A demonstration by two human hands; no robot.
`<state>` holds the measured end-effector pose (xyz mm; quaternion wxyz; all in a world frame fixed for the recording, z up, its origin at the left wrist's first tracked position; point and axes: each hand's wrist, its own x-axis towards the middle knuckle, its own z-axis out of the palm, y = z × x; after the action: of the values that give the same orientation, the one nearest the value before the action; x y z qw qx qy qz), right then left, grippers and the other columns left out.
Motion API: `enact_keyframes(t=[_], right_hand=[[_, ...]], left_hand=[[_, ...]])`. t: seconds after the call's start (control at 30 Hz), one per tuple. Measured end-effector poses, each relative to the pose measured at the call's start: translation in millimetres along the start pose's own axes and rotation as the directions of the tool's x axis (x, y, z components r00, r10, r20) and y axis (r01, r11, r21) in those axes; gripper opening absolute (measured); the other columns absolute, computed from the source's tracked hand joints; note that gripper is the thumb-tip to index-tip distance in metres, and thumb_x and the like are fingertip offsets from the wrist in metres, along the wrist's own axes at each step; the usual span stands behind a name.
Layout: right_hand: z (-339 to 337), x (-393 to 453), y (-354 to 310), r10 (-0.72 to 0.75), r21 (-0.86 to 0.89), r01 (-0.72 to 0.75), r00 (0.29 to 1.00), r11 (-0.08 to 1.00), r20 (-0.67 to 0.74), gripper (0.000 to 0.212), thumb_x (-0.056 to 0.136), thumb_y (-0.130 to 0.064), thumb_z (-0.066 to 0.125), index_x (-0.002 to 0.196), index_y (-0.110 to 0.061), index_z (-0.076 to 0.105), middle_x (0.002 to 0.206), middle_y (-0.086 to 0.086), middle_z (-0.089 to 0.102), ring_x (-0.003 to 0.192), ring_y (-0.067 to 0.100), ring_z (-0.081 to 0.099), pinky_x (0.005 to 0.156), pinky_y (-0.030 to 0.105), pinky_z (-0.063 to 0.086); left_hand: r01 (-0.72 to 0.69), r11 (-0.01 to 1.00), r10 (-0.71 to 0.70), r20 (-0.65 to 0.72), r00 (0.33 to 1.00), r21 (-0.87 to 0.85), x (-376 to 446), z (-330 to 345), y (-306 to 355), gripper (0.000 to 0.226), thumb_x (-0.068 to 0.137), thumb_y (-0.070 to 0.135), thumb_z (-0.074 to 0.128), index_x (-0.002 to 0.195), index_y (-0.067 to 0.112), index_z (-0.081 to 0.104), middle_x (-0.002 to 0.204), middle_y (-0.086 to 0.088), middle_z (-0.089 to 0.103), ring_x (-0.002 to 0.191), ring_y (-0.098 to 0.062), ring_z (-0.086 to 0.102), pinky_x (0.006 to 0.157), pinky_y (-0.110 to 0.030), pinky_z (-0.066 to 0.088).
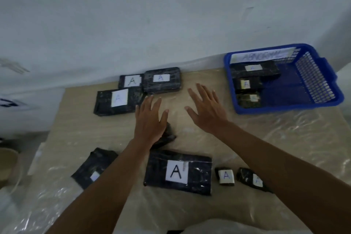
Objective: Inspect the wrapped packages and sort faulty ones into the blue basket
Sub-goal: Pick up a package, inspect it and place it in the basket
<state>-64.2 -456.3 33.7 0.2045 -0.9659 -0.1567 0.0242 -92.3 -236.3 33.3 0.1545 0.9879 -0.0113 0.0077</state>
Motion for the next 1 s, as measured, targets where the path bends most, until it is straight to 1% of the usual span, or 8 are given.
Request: enact_keyframes(t=[0.17,0.37,0.57,0.67,0.73,0.8,0.9,1.0], right_hand=[[34,9,-51,-0.101,-0.030,0.108,0.980,0.994,0.172,0.066,0.107,-0.049,0.040,0.164,-0.025,0.017,0.174,0.009,0.006,0.160,0.029,0.006,0.129,0.052,0.011],[76,16,-66,-0.109,-0.032,0.134,0.904,0.990,0.413,0.073,0.107,-0.045,0.043,0.166,-0.027,0.003,0.175,0.002,-0.003,0.161,0.024,-0.001,0.129,0.049,0.007],[100,21,-60,-0.012,0.051,-0.023,0.809,0.998,0.588,0.071,0.106,-0.043,0.048,0.165,-0.024,0.014,0.175,0.003,0.002,0.160,0.023,0.007,0.129,0.045,0.013],[100,19,-59,-0.004,0.182,-0.117,0.831,0.976,0.556,0.051,0.098,-0.032,0.064,0.142,-0.022,0.043,0.149,0.011,0.048,0.135,0.033,0.049,0.103,0.042,0.047],[100,16,-56,-0.002,0.238,-0.153,0.837,0.959,0.547,0.038,0.093,-0.025,0.070,0.121,-0.023,0.044,0.113,0.005,0.060,0.102,0.029,0.061,0.073,0.032,0.049],[98,11,-55,0.011,0.291,-0.201,0.838,0.935,0.545,0.038,0.092,-0.022,0.073,0.116,-0.021,0.043,0.102,0.002,0.061,0.091,0.024,0.062,0.064,0.025,0.046],[89,3,-55,0.025,0.376,-0.233,0.875,0.897,0.484,0.045,0.089,-0.014,0.078,0.125,-0.015,0.052,0.111,0.003,0.063,0.097,0.020,0.061,0.078,0.021,0.050],[66,-1,-55,0.056,0.443,-0.245,0.916,0.862,0.398,0.062,0.086,-0.013,0.082,0.141,-0.014,0.055,0.132,0.009,0.059,0.119,0.024,0.057,0.107,0.036,0.049]], left_hand=[[0.128,0.991,-0.131,0.132,0.982,0.031,-29,-10,-54,0.057,0.107,0.047,0.040,0.158,0.021,0.035,0.168,-0.006,0.027,0.158,-0.026,0.014,0.127,-0.054,0.012],[0.063,0.996,-0.084,0.395,0.915,0.066,-30,4,-85,0.069,0.108,0.050,0.038,0.164,0.017,0.016,0.173,-0.008,0.011,0.160,-0.026,0.003,0.129,-0.048,0.006],[0.079,0.996,-0.040,0.568,0.822,-0.043,-20,19,-96,0.062,0.106,0.041,0.050,0.157,0.009,0.034,0.160,-0.014,0.037,0.149,-0.031,0.034,0.120,-0.043,0.033],[0.108,0.987,-0.018,0.585,0.811,-0.119,-16,20,-101,0.048,0.101,0.036,0.061,0.141,0.011,0.051,0.138,-0.012,0.058,0.121,-0.030,0.059,0.102,-0.042,0.050],[0.135,0.975,0.002,0.610,0.793,-0.179,-15,18,-103,0.040,0.099,0.033,0.066,0.132,0.014,0.054,0.127,-0.012,0.066,0.105,-0.027,0.066,0.090,-0.041,0.056],[0.130,0.969,0.026,0.605,0.796,-0.212,-15,14,-102,0.036,0.097,0.031,0.069,0.126,0.015,0.056,0.121,-0.010,0.069,0.097,-0.024,0.065,0.081,-0.035,0.055],[0.103,0.956,0.066,0.541,0.838,-0.276,-12,7,-97,0.029,0.092,0.028,0.075,0.116,0.017,0.061,0.112,-0.005,0.070,0.098,-0.023,0.066,0.080,-0.032,0.055],[0.103,0.921,0.087,0.457,0.885,-0.375,-8,-9,-89,0.034,0.087,0.032,0.080,0.116,0.021,0.065,0.112,0.002,0.068,0.103,-0.017,0.064,0.087,-0.025,0.052]])
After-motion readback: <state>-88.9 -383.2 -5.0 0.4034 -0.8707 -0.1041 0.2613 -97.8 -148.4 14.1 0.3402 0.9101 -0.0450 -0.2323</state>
